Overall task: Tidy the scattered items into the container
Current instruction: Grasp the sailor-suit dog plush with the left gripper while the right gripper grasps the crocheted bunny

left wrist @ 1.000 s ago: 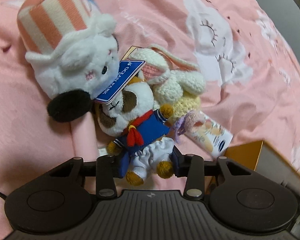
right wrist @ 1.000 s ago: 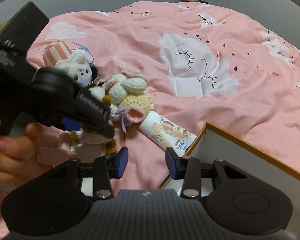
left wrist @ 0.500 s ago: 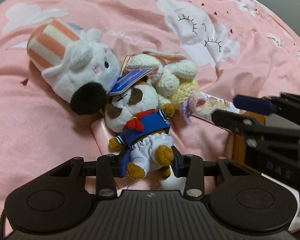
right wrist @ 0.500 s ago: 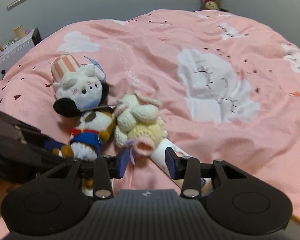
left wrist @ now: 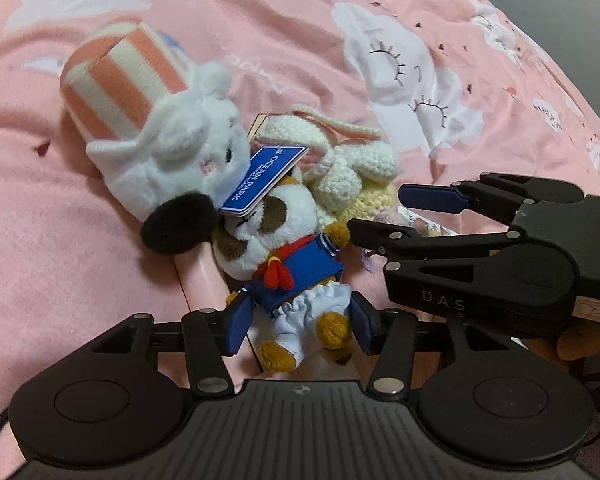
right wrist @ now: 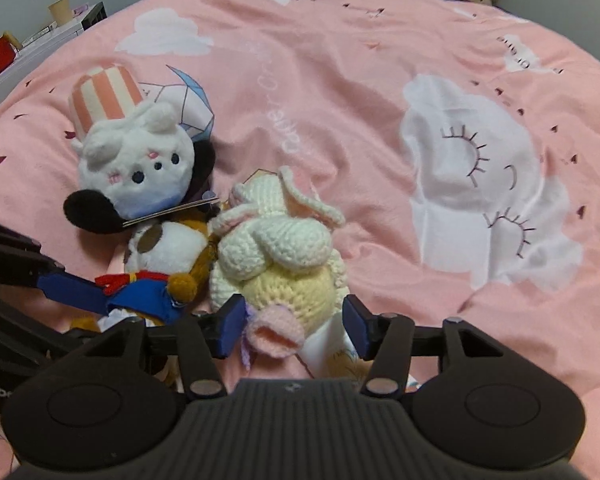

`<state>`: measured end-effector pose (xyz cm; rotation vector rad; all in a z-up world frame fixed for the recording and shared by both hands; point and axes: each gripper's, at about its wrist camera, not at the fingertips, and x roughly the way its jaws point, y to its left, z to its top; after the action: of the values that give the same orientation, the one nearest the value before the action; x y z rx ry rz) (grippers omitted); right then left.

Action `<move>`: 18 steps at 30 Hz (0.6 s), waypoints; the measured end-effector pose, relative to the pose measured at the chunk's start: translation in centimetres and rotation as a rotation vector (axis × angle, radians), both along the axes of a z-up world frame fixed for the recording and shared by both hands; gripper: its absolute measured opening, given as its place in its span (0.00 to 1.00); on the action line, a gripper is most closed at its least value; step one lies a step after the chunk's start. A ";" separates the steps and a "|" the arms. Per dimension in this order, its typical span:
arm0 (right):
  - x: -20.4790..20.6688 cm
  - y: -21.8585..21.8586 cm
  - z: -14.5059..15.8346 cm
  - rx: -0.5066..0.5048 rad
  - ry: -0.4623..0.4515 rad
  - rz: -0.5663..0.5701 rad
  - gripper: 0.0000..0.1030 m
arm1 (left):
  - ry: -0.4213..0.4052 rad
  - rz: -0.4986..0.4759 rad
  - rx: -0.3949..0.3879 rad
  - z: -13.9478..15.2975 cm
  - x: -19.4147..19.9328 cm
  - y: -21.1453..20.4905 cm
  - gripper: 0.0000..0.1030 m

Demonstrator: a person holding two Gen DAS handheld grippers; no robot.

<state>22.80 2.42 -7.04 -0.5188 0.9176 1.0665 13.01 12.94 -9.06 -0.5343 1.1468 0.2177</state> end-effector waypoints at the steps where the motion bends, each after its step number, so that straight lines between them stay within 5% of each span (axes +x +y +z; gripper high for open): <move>1: 0.3 0.1 -0.2 0.000 0.013 -0.004 0.59 | -0.001 0.005 -0.006 -0.1 0.1 0.1 0.58; 9: 1.2 0.9 -1.4 0.006 0.067 -0.026 0.64 | -0.017 0.041 -0.060 -1.0 0.3 1.0 0.59; 13: 0.8 0.8 -1.2 0.012 0.049 -0.020 0.46 | -0.029 0.024 -0.042 -0.9 0.3 0.8 0.55; 18: 0.1 0.2 -0.8 0.033 0.035 -0.052 0.42 | -0.059 -0.013 -0.009 -0.4 -0.1 0.1 0.49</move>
<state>22.88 2.58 -7.82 -0.4479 0.9377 1.0446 12.90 13.07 -9.43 -0.5379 1.0938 0.1846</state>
